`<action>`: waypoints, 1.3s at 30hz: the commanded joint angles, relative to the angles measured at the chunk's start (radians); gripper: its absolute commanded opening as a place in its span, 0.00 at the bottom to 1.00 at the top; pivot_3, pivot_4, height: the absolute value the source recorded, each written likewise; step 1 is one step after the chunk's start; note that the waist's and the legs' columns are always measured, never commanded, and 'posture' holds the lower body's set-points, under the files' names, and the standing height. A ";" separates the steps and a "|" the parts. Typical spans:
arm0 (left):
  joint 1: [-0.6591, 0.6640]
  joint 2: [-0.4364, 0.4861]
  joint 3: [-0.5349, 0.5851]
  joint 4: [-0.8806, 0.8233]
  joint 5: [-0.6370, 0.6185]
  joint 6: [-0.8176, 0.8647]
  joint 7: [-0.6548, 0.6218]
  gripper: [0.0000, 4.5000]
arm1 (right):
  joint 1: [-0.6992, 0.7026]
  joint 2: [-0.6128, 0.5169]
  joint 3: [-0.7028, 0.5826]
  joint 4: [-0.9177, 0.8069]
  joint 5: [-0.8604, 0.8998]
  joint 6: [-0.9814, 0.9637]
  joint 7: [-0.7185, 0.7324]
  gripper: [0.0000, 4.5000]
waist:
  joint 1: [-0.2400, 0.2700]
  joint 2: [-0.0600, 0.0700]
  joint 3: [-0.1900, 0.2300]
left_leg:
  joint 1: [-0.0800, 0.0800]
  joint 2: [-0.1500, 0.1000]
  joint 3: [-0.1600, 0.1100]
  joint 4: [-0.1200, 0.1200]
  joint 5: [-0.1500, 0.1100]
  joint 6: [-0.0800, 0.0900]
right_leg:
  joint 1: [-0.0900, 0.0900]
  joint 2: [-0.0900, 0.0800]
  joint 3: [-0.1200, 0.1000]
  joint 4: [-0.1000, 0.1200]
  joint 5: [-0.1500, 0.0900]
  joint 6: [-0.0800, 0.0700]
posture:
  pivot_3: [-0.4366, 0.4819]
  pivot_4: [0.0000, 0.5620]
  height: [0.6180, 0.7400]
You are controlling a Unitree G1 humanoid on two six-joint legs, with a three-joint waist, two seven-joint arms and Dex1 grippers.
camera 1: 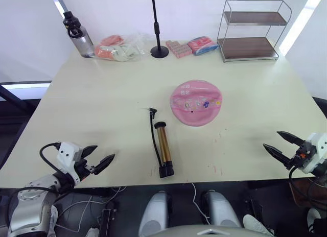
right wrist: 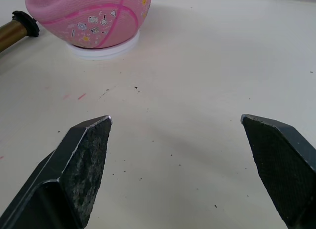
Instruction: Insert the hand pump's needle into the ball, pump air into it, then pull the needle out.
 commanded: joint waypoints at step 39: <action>-0.062 -0.167 -0.007 -0.357 -0.090 0.272 0.347 1.00 | 0.124 -0.029 -0.037 -0.252 0.106 0.033 0.145 0.98 | 0.008 0.001 0.000 | -0.002 -0.007 -0.023 0.001 -0.001 0.001 | 0.009 -0.008 -0.022 0.002 -0.006 -0.003 | 0.48 0.27 1.00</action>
